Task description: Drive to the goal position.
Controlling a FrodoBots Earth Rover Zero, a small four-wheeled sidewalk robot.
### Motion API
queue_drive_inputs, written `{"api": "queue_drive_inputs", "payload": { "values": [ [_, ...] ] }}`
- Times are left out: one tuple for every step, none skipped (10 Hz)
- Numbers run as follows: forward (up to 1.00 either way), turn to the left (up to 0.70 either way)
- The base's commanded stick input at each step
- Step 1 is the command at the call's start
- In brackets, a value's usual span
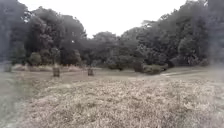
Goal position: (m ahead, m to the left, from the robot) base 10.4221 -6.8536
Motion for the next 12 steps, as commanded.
{"api": "queue_drive_inputs", "payload": {
  "values": [
    [0.45, 0.0],
    [0.45, 0.0],
    [0.45, 0.0],
    [0.45, 0.0],
    [0.45, 0.0],
    [0.45, 0.0],
    [0.45, 0.0],
    [0.45, 0.0],
    [0.45, 0.0],
    [0.45, 0.0],
    [0.28, 0.0],
    [0.11, 0.0]
  ]
}}
